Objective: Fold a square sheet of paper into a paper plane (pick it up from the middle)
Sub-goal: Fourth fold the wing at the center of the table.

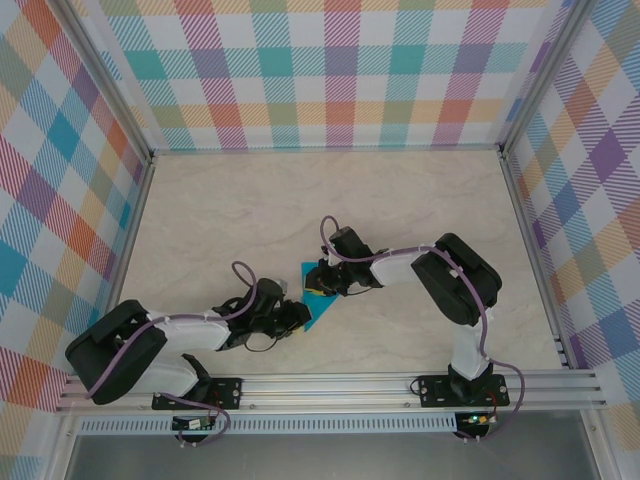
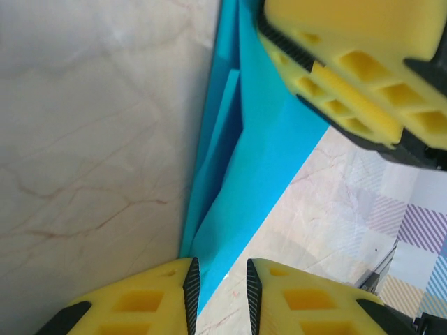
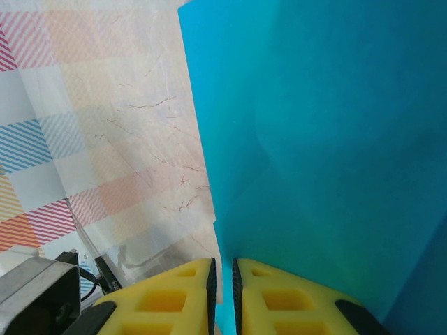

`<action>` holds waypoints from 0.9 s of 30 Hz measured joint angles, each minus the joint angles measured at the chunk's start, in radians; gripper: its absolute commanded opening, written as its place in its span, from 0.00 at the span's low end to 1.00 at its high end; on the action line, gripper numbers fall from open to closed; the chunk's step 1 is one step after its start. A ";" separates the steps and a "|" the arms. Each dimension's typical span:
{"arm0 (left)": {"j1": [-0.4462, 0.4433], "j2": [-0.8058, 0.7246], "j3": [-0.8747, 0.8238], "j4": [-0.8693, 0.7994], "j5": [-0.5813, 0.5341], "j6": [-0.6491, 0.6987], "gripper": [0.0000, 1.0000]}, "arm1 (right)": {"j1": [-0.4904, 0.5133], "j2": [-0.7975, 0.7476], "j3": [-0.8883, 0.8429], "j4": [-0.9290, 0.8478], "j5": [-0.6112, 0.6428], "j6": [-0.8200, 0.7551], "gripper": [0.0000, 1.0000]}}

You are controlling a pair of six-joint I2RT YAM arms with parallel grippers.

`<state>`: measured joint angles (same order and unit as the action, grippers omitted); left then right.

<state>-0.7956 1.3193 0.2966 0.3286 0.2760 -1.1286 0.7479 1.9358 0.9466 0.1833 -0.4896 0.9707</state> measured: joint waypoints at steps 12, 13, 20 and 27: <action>0.000 -0.219 0.003 -0.152 -0.015 0.018 0.28 | 0.000 0.000 0.000 0.000 0.000 0.000 0.17; 0.000 -0.228 0.006 -0.148 -0.026 0.016 0.28 | 0.000 0.000 0.000 0.000 0.000 0.000 0.17; 0.000 -0.143 0.050 -0.063 -0.066 -0.012 0.28 | 0.000 0.000 0.000 0.000 -0.001 0.000 0.17; -0.002 0.004 0.067 0.046 -0.068 -0.051 0.27 | 0.000 0.000 0.000 0.000 -0.001 0.000 0.17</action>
<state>-0.7979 1.3231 0.3637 0.3744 0.2081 -1.1801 0.7475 1.9358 0.9466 0.1829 -0.4908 0.9707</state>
